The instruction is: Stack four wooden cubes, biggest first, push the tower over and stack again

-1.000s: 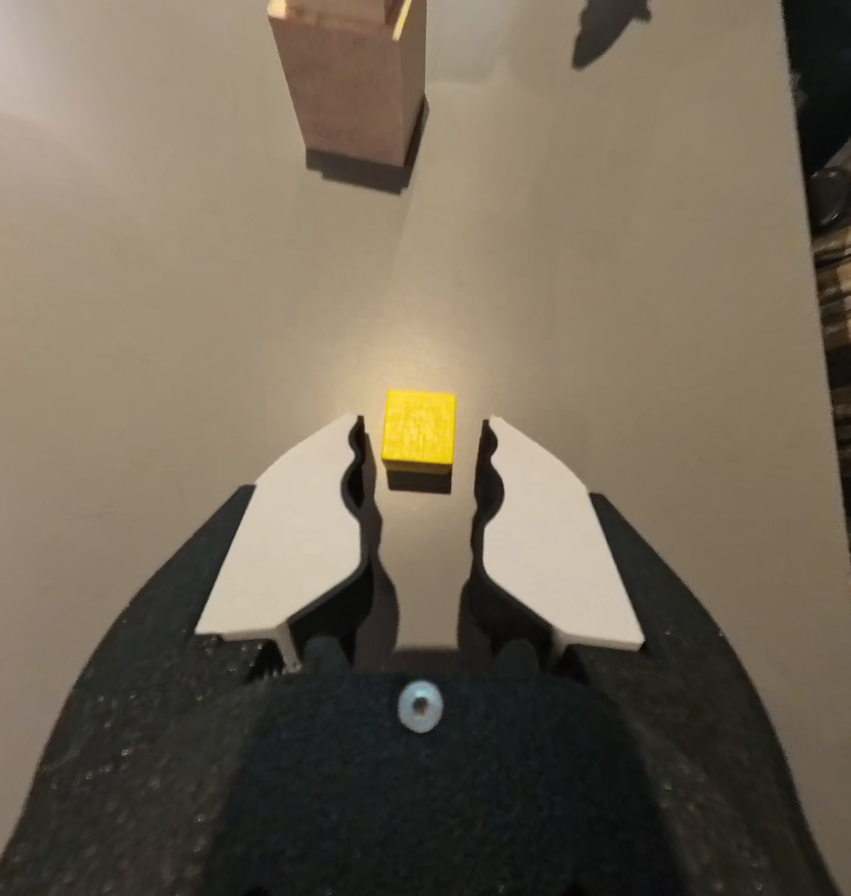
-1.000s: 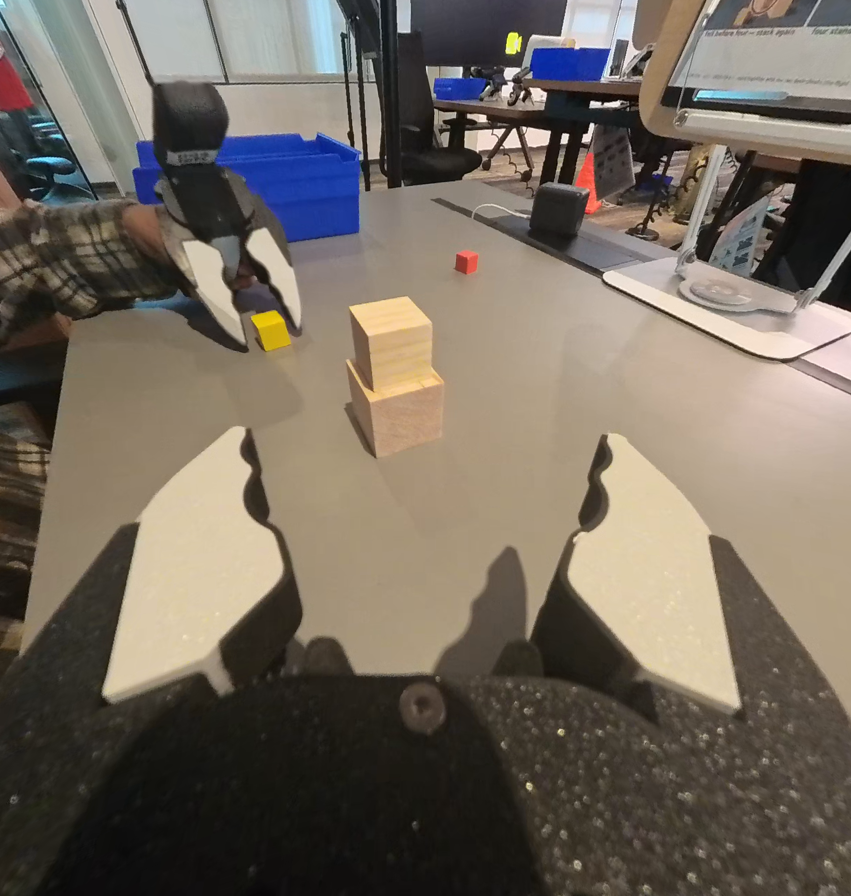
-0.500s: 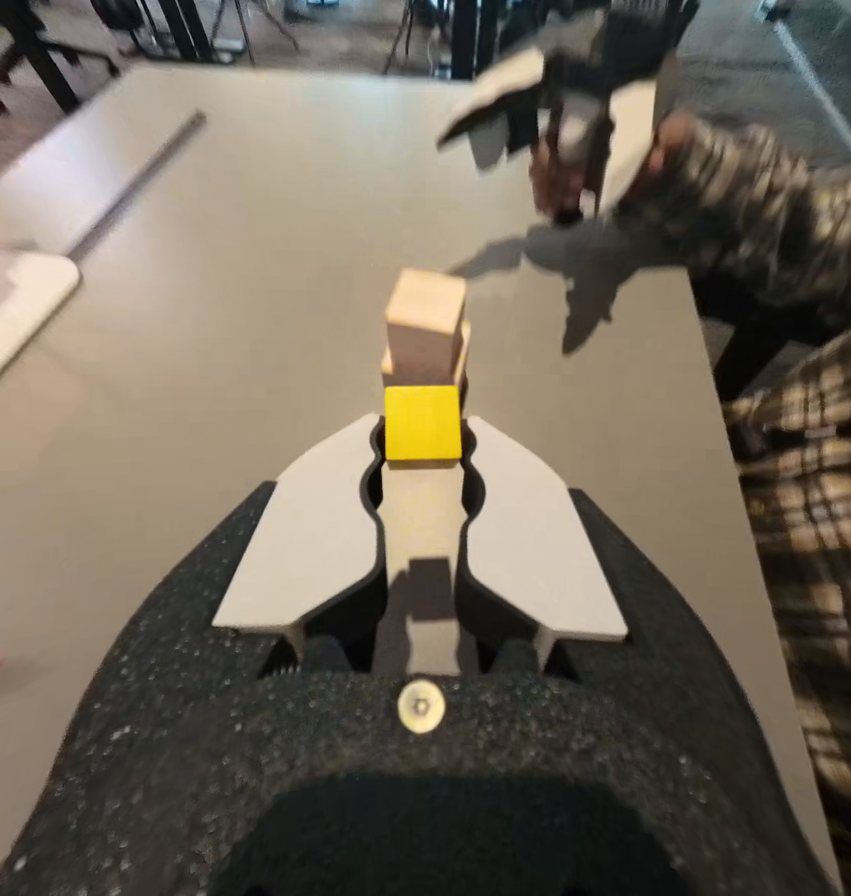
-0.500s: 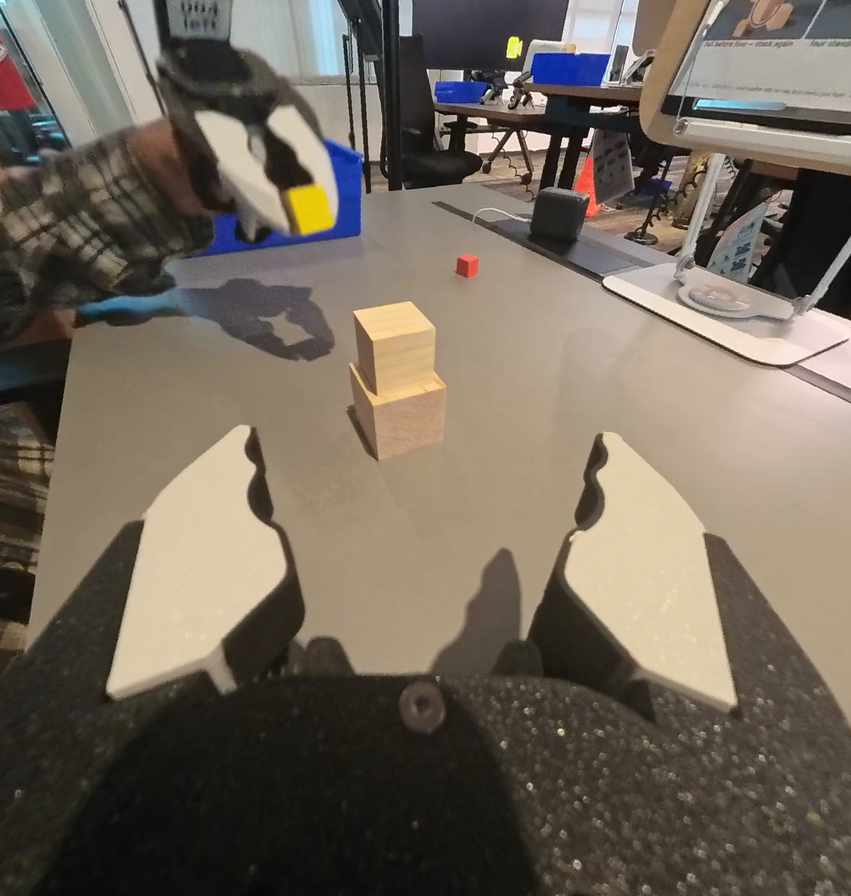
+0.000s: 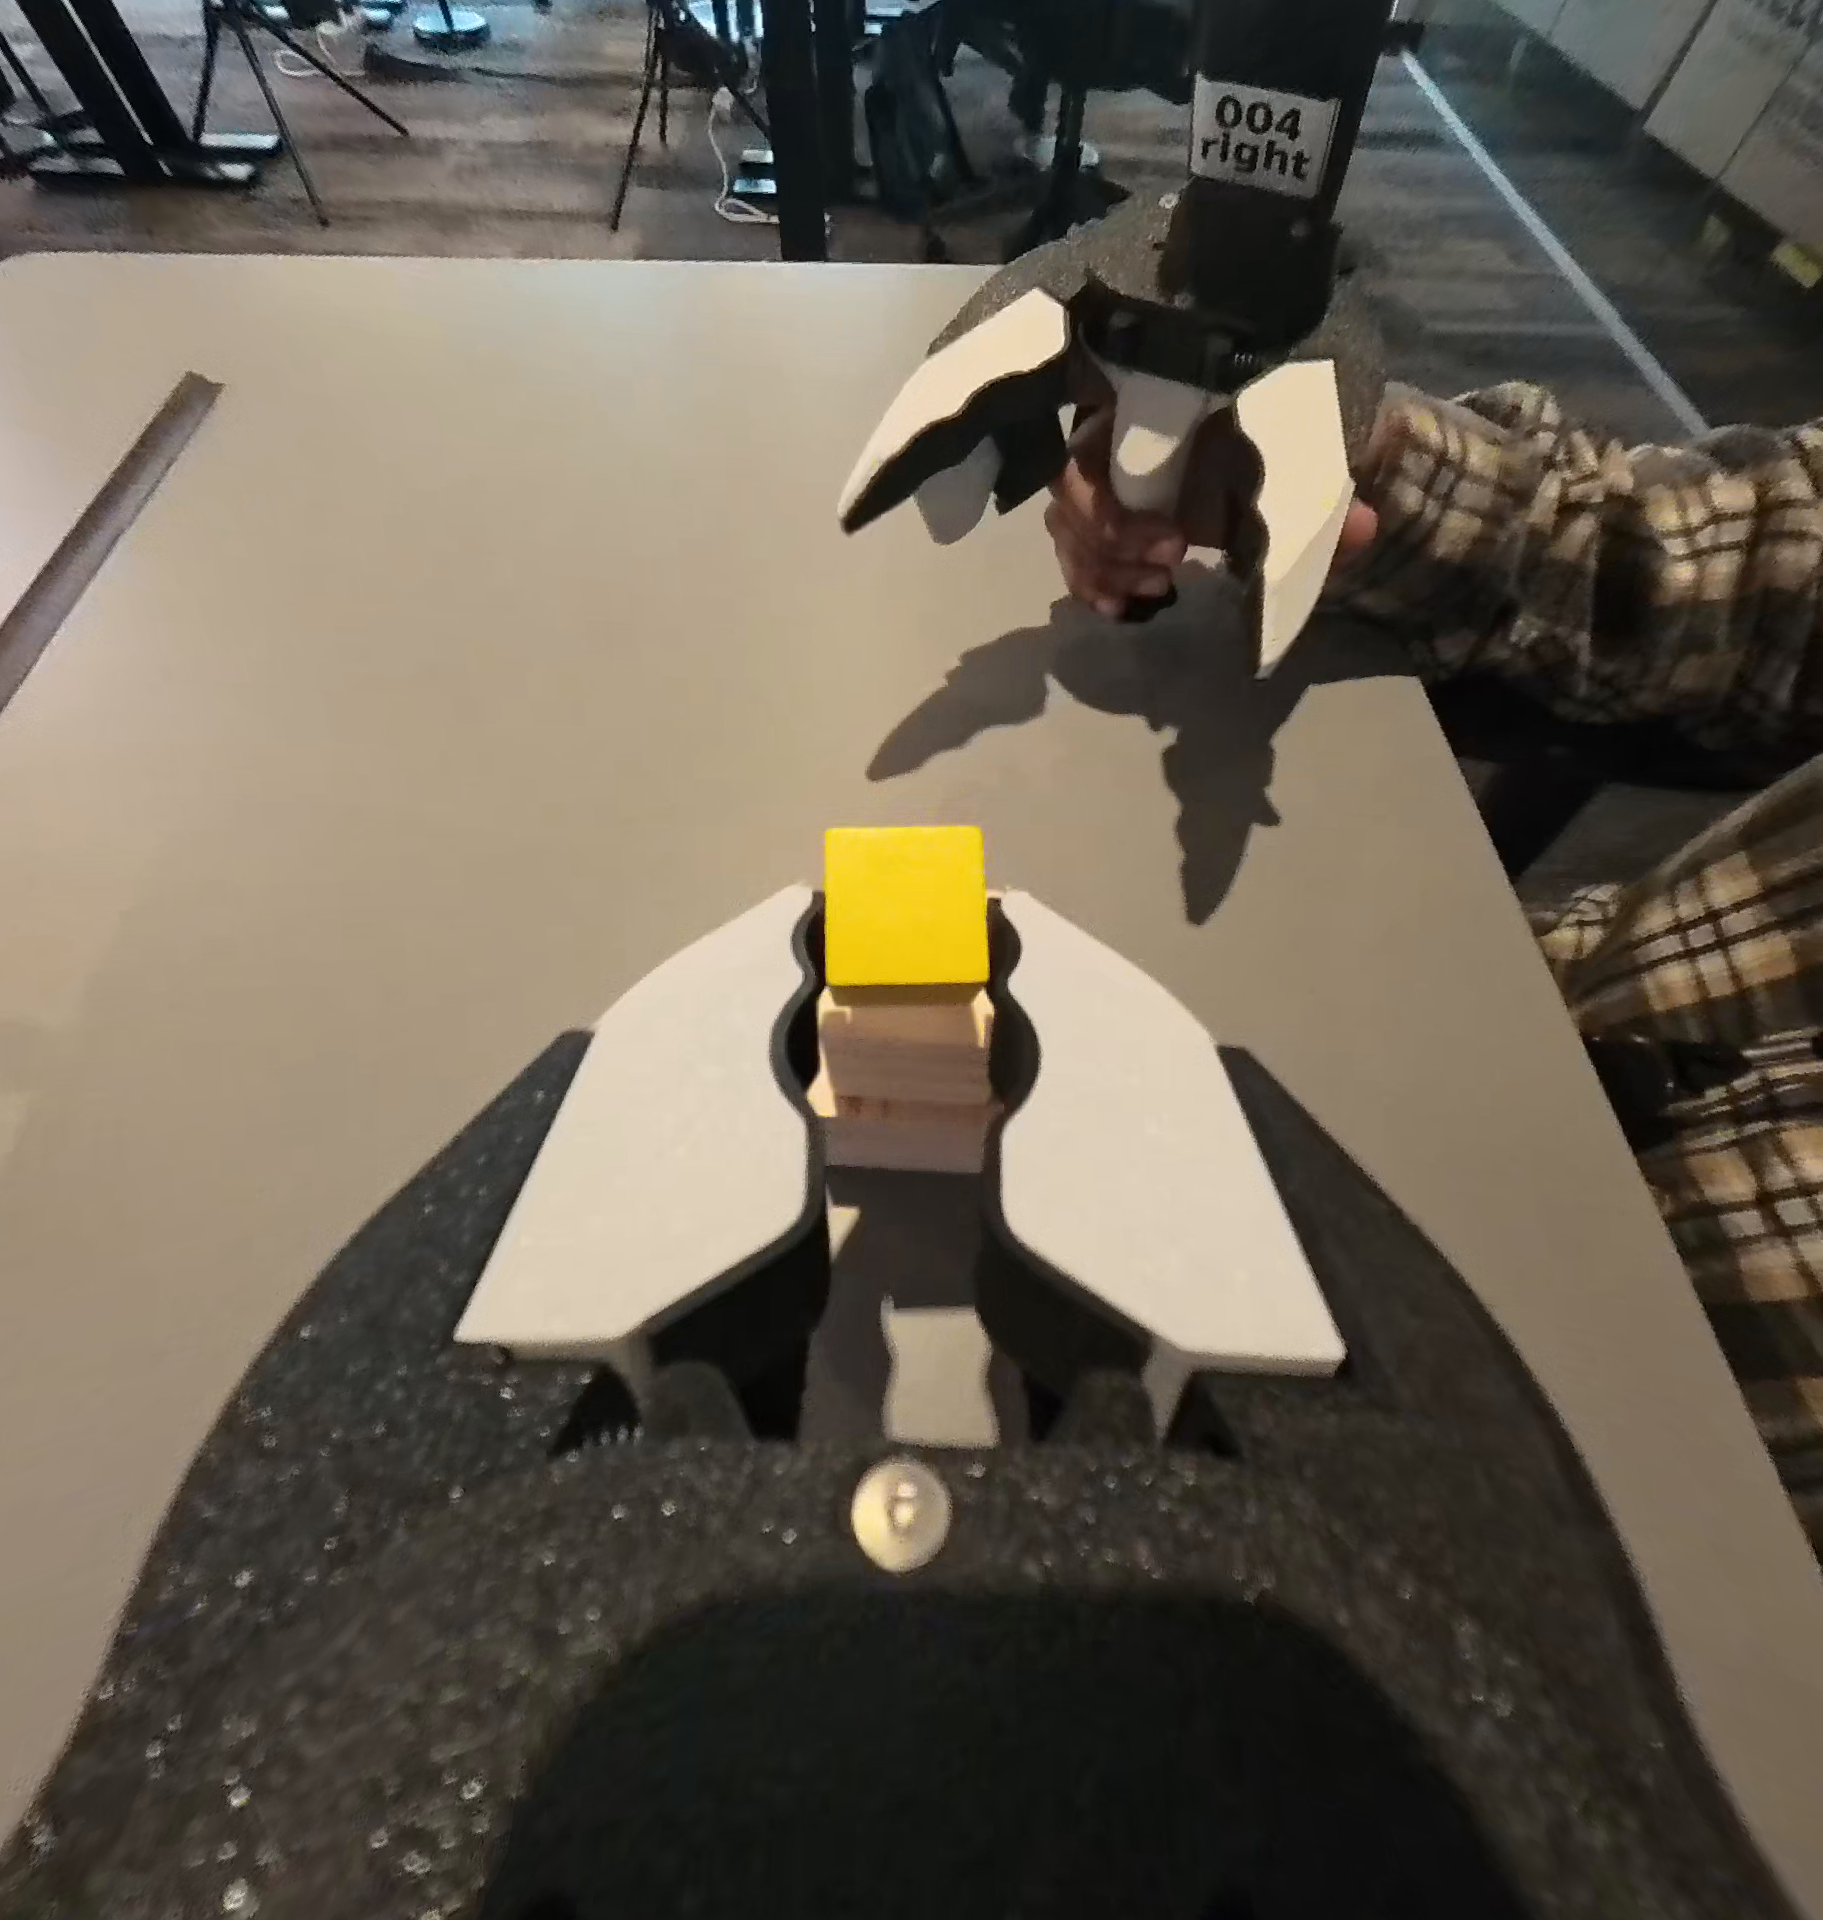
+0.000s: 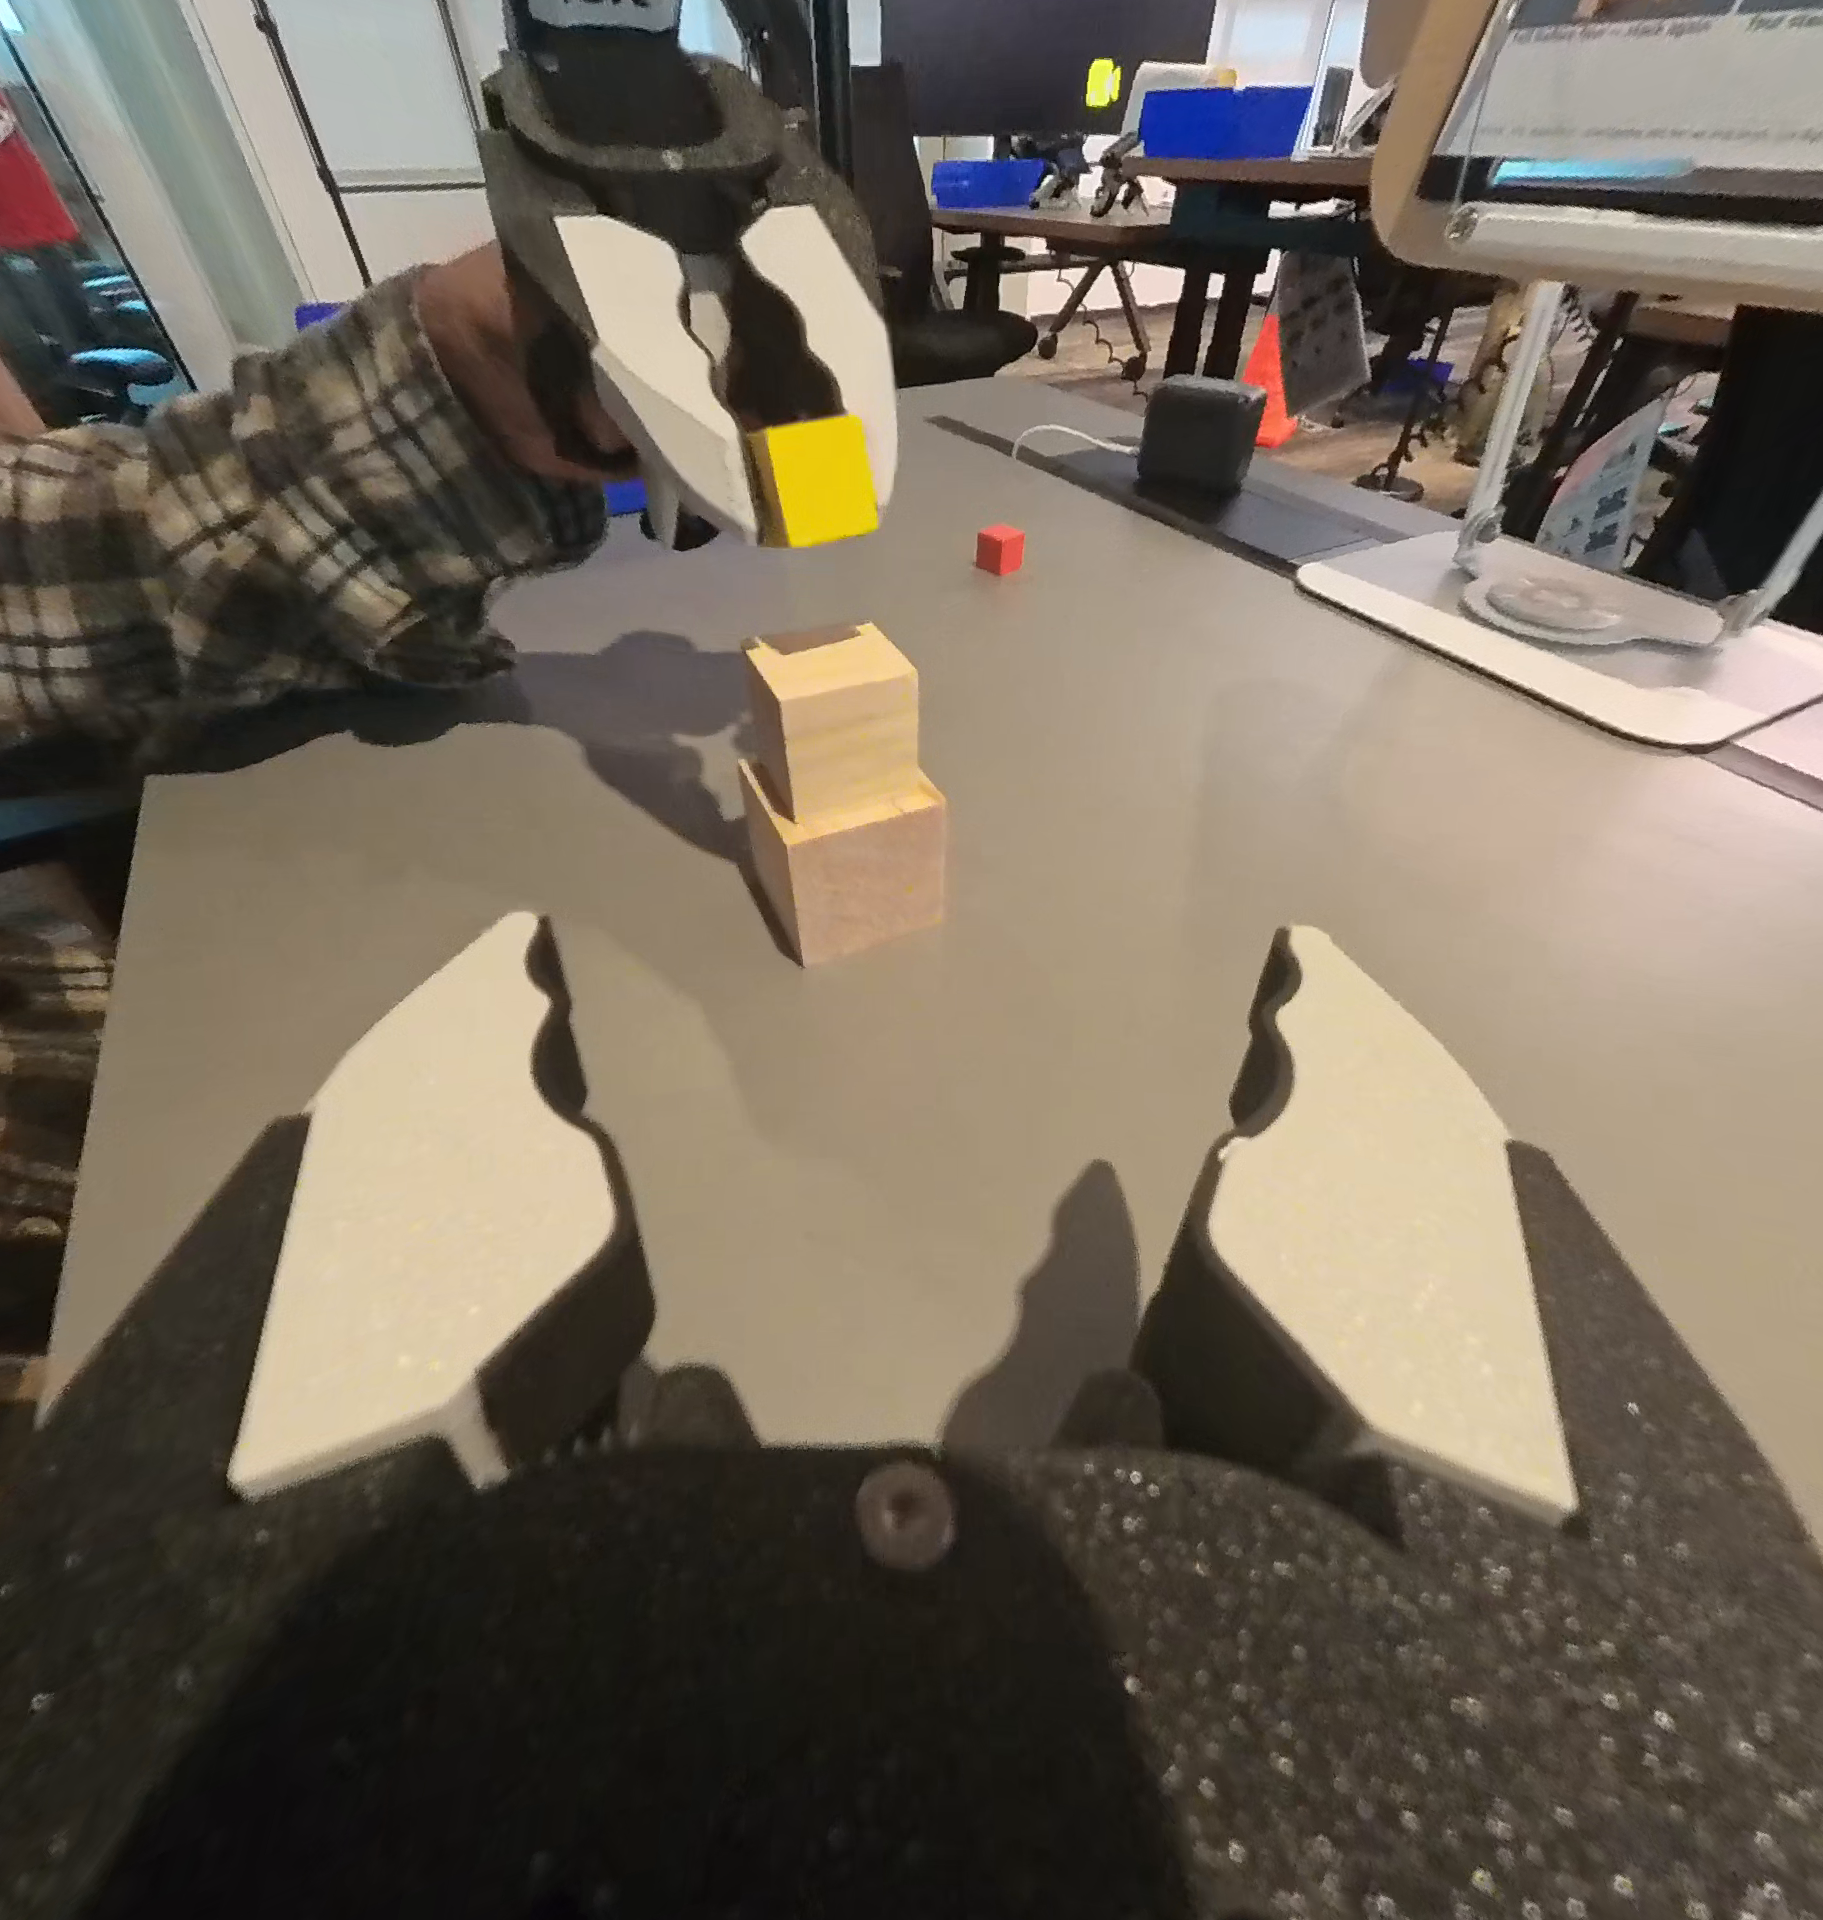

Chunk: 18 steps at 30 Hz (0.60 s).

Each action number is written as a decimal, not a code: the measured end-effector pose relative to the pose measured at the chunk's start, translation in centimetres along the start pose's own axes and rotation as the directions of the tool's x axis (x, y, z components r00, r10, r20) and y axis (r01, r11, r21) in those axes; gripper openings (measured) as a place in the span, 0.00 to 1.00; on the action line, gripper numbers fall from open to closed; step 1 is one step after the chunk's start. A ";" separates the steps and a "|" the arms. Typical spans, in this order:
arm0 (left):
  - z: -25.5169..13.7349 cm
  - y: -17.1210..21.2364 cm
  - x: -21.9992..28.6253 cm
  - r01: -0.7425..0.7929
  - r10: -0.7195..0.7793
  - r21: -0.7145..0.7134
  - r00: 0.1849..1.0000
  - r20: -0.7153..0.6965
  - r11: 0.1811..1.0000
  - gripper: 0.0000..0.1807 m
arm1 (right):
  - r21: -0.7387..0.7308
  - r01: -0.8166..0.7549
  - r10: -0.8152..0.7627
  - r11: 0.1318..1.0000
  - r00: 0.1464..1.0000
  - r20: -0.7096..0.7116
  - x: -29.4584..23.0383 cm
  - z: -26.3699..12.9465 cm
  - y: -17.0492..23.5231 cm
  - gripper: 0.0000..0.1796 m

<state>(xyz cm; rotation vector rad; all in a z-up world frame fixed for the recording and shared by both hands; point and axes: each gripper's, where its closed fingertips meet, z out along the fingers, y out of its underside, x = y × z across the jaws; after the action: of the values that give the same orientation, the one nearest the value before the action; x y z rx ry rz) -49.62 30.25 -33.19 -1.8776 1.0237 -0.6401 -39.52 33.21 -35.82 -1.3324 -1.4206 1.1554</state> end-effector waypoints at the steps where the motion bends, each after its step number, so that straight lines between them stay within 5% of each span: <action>1: 0.1 0.0 0.2 0.007 -0.007 -0.005 1.000 -0.013 1.000 0.16 | -0.004 0.001 -0.001 1.000 1.000 0.003 -0.1 0.1 0.1 0.68; 8: 0.2 0.3 0.6 -0.061 0.050 -0.156 0.996 -0.072 0.986 0.16 | -0.007 0.007 -0.007 1.000 1.000 0.002 -0.3 0.3 -0.1 0.68; 18: 1.3 0.9 0.6 -0.080 0.060 -0.189 0.992 -0.108 0.979 0.16 | -0.016 0.008 -0.008 1.000 1.000 0.000 -0.2 0.4 0.2 0.68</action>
<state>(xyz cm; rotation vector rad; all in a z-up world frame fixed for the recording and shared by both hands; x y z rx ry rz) -48.68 30.04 -34.62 -1.9818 1.2503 -0.6187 -39.85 32.97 -36.10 -1.3368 -1.4373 1.1409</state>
